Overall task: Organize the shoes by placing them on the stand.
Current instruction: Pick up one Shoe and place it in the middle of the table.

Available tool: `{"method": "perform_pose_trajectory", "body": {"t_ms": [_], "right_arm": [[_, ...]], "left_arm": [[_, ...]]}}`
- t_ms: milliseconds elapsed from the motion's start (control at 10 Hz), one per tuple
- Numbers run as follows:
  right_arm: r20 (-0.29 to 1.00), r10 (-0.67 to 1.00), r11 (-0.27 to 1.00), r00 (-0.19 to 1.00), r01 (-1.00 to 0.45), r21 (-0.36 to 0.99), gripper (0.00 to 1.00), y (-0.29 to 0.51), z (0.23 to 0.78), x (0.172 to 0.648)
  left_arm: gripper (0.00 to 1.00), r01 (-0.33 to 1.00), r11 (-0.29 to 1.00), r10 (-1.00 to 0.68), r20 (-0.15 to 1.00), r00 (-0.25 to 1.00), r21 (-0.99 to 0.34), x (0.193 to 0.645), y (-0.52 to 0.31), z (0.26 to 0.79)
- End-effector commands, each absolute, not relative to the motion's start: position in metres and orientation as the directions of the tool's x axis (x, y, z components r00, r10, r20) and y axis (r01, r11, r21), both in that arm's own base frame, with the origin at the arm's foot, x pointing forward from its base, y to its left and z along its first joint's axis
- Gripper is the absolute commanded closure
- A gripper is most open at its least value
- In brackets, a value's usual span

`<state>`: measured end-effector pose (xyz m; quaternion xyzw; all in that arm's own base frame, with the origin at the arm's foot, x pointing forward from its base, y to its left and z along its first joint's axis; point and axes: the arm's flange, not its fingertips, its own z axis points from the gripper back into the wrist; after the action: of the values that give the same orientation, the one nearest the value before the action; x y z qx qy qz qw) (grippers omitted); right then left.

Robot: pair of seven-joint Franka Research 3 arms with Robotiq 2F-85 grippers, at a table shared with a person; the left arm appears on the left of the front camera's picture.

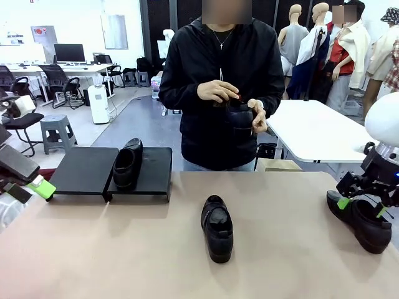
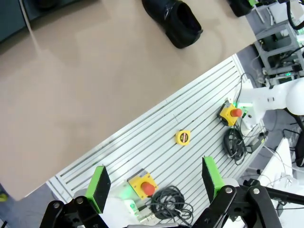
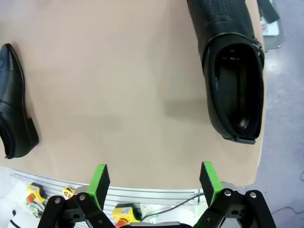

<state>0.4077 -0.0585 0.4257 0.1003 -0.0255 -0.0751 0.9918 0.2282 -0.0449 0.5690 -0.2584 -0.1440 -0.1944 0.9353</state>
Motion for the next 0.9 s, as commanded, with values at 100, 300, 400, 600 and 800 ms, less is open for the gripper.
{"method": "perform_pose_trajectory", "body": {"t_ms": [100, 300, 400, 600, 800], "right_arm": [[0.067, -0.056, 0.996, 0.996, 0.051, 0.076, 0.00, -0.068, 0.411, 0.433], [0.122, -0.055, 0.997, 0.991, 0.047, 0.066, 0.00, -0.082, 0.404, 0.445], [0.162, -0.058, 0.997, 0.985, 0.047, 0.067, 0.00, -0.092, 0.402, 0.451], [0.184, -0.109, 0.994, 0.977, 0.101, 0.051, 0.00, -0.108, 0.391, 0.469], [0.148, -0.113, 0.992, 0.983, 0.103, 0.072, 0.00, -0.115, 0.372, 0.484]], "left_arm": [[0.00, 0.449, 0.780, -0.295, 0.376, 0.878, -0.436, 0.227, -0.043, 0.567], [0.00, 0.449, 0.780, -0.295, 0.376, 0.878, -0.436, 0.227, -0.043, 0.567], [0.00, 0.449, 0.780, -0.295, 0.376, 0.878, -0.436, 0.227, -0.043, 0.567], [0.00, 0.449, 0.780, -0.295, 0.376, 0.878, -0.436, 0.227, -0.043, 0.567], [0.00, 0.449, 0.780, -0.295, 0.376, 0.878, -0.436, 0.227, -0.043, 0.567]]}}
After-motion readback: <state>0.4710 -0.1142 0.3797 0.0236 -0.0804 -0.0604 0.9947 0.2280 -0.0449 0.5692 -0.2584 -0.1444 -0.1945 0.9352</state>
